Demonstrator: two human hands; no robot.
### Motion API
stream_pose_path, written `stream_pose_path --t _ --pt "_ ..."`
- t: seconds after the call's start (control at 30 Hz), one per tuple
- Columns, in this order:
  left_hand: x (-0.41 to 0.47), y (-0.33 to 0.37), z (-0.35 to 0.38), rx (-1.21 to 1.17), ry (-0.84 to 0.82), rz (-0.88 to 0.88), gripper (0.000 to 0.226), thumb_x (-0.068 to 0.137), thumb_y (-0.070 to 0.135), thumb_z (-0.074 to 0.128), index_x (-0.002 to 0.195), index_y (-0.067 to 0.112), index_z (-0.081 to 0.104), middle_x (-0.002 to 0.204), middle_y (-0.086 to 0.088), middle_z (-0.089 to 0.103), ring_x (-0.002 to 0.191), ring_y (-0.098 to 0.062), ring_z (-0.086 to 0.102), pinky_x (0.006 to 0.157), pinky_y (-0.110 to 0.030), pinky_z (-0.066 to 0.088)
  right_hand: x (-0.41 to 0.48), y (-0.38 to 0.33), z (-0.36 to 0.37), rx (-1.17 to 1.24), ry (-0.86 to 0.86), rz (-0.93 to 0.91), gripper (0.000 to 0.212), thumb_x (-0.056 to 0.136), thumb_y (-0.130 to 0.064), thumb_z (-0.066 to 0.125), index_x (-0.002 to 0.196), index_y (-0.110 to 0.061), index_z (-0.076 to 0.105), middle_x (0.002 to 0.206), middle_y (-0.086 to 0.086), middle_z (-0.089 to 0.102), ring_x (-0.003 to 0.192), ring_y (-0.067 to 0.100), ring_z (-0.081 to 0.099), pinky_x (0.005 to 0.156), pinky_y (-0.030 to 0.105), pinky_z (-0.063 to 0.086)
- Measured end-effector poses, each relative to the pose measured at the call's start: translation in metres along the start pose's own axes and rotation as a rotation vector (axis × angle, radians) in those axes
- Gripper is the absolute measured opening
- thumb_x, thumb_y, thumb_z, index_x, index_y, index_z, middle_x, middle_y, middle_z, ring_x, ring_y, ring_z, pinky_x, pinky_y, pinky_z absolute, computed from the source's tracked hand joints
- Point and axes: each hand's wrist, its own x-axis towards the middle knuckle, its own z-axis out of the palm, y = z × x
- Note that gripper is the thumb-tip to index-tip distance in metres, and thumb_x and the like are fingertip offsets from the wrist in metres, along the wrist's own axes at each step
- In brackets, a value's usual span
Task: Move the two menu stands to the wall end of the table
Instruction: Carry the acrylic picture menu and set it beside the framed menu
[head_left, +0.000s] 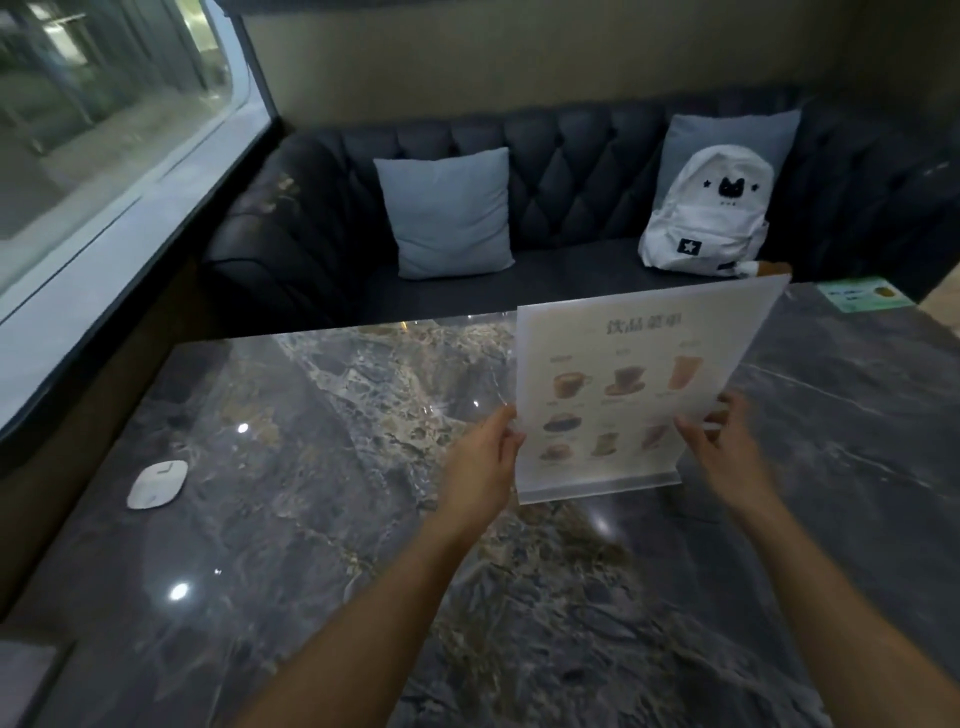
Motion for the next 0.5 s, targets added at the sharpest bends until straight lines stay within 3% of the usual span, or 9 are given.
stream_pose_path --t 0.1,0.27,0.33,0.4,0.5 --pt "0.002 0.005 -0.003 0.056 -0.013 0.036 0.019 0.092 0.015 0.046 0.109 0.014 0.055 0.102 -0.016 0.069 0.088 -0.031 0.063 0.07 -0.039 0.051 0.004 -0.003 0.003 -0.018 0.037 -0.005 0.044 0.086 -0.014 0.057 0.119 -0.001 0.031 0.111 0.018 0.052 0.092 0.027 0.054 0.074 0.035 0.04" --pt "-0.001 -0.003 -0.014 0.072 -0.019 0.019 0.024 0.092 0.014 0.041 0.113 0.008 0.052 0.104 -0.022 0.067 0.089 -0.036 0.064 0.074 -0.05 0.053 0.001 -0.012 0.014 -0.066 0.037 -0.047 0.036 0.086 -0.013 0.056 0.113 -0.001 0.035 0.098 0.009 0.048 0.081 0.021 0.05 0.063 0.03 0.04" --pt "-0.005 -0.01 -0.02 0.051 0.001 -0.003 0.021 0.091 0.013 0.042 0.107 0.006 0.054 0.102 -0.022 0.068 0.088 -0.035 0.064 0.073 -0.05 0.053 -0.001 -0.017 0.023 -0.065 0.029 -0.063 0.033 0.087 -0.014 0.055 0.112 -0.003 0.036 0.098 0.007 0.048 0.078 0.017 0.05 0.061 0.028 0.041" --pt "-0.008 -0.017 -0.028 0.016 0.036 -0.018 0.019 0.091 0.012 0.042 0.104 0.008 0.056 0.1 -0.019 0.069 0.086 -0.032 0.065 0.072 -0.046 0.055 -0.001 -0.024 0.032 -0.064 0.014 -0.077 0.031 0.087 -0.016 0.055 0.11 -0.007 0.036 0.097 0.003 0.049 0.082 0.019 0.051 0.068 0.035 0.044" --pt "-0.013 -0.029 -0.048 0.034 0.091 -0.034 0.019 0.09 0.012 0.043 0.103 0.009 0.056 0.1 -0.016 0.07 0.085 -0.03 0.066 0.071 -0.044 0.055 -0.002 -0.037 0.051 -0.007 -0.023 -0.111 0.026 0.086 -0.019 0.056 0.103 -0.019 0.035 0.087 -0.011 0.048 0.078 0.012 0.051 0.061 0.027 0.043"
